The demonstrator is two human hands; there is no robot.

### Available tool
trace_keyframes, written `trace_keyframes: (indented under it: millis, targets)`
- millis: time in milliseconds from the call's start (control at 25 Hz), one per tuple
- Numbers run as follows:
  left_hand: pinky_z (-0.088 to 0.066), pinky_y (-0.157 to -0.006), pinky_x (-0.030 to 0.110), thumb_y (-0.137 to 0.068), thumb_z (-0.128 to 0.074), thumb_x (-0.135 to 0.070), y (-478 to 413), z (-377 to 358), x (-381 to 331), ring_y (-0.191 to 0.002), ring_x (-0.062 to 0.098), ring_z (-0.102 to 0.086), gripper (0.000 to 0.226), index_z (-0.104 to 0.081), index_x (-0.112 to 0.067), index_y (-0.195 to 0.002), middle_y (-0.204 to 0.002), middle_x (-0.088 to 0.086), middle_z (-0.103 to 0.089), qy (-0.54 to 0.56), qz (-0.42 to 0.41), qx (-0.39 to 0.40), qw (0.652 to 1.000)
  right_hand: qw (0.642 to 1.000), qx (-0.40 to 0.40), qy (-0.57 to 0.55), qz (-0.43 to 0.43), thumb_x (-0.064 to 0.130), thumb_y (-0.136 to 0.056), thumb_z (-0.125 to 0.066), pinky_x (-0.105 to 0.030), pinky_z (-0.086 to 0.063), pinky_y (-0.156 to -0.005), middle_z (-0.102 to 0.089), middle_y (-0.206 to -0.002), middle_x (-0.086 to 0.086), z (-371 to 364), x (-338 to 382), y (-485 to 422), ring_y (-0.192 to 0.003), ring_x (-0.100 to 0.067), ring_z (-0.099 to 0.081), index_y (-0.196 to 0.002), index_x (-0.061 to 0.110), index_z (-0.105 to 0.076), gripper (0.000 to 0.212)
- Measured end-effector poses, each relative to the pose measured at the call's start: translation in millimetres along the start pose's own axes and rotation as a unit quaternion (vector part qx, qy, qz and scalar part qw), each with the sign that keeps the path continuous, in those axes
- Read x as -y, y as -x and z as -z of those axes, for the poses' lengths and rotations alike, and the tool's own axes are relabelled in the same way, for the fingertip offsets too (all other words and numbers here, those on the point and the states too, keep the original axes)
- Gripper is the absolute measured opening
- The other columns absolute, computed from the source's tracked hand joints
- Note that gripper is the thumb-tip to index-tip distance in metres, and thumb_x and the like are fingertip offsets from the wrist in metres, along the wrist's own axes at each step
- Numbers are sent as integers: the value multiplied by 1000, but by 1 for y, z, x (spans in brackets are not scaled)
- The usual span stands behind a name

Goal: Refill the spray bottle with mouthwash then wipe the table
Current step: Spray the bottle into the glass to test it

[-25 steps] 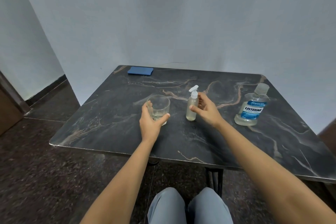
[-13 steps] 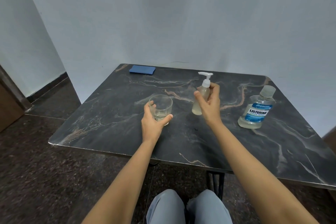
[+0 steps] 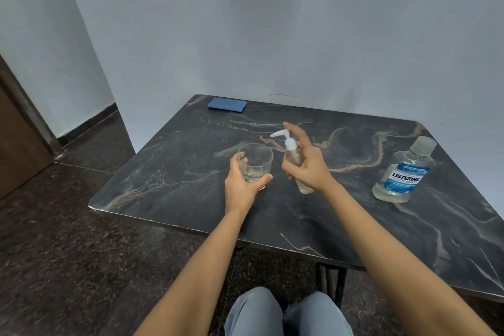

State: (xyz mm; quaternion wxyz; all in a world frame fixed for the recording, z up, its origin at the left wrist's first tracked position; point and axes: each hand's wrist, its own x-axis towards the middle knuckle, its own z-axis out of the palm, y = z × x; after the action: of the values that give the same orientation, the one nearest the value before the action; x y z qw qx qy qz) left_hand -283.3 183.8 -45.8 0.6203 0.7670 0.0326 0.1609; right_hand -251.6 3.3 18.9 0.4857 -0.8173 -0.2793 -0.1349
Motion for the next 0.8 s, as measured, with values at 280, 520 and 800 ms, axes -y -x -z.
trace_keyframes:
  millis: [280, 520, 800]
  targets:
    - [-43, -99, 27, -59, -82, -52, 0, 0, -1, -122, 6, -50, 88, -37, -36, -133, -135, -15, -51, -6, -6, 2, 1000, 995, 88, 41, 6, 11, -74, -60, -31, -57, -53, -64, -62, 4, -12, -3, -1, -44, -14, -60, -128, 42, -39, 66]
    - [-45, -97, 28, -58, -82, -54, 0, 0, 0, -119, 5, -52, 85, -37, -43, -128, -131, -17, -53, -7, -1, -1, 1000, 996, 78, 48, 7, 11, -77, -60, -32, -56, -47, -64, -63, 1, -17, 0, -5, -44, -14, -60, -119, 42, -42, 56]
    - [-46, -100, 34, -58, -82, -53, -1, 0, 1, -120, 6, -52, 85, -36, -43, -129, -131, -17, -53, -11, -3, -3, 1000, 995, 77, 64, 22, 13, -79, -58, -31, -56, -48, -62, -62, 7, -13, 0, -4, -45, -14, -59, -124, 41, -41, 56]
